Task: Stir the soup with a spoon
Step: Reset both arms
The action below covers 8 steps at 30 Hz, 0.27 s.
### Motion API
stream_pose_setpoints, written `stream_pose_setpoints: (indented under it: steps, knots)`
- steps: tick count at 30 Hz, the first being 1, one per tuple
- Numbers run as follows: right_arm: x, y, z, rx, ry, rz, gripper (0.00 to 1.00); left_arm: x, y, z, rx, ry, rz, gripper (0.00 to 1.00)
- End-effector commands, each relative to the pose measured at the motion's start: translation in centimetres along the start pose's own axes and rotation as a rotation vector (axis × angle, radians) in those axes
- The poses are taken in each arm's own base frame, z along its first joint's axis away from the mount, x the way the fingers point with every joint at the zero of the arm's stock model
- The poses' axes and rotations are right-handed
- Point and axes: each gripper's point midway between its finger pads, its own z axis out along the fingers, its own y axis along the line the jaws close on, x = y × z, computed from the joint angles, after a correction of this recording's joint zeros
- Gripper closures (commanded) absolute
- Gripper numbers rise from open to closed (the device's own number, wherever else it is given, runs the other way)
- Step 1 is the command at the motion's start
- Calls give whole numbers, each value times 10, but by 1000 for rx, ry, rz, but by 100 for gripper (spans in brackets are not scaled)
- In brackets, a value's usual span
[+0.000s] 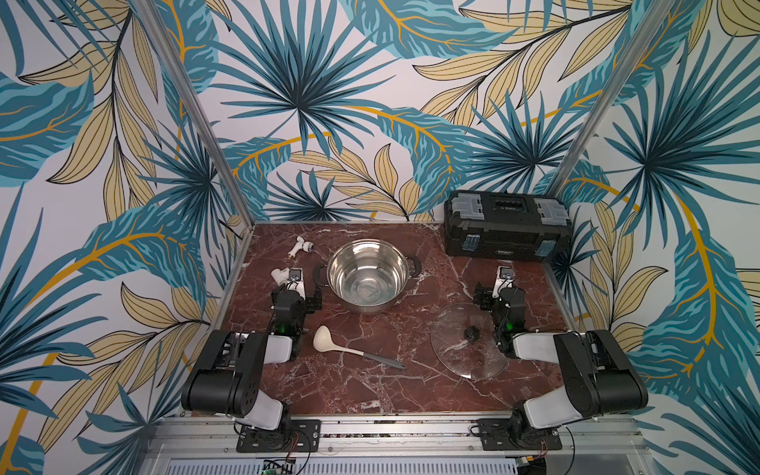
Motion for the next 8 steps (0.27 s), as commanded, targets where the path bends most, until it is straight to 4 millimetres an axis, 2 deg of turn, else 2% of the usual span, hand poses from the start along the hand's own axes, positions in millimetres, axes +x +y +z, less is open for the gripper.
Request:
stream_pose_setpoints:
  steps: [1, 8]
  knots:
    - [-3, 0, -1, -7, -15, 18, 0, -15, 1, 4, 3, -33, 1, 0]
    - [-4, 0, -1, -6, -17, 20, 0, -15, 1, 4, 3, -33, 1, 0]
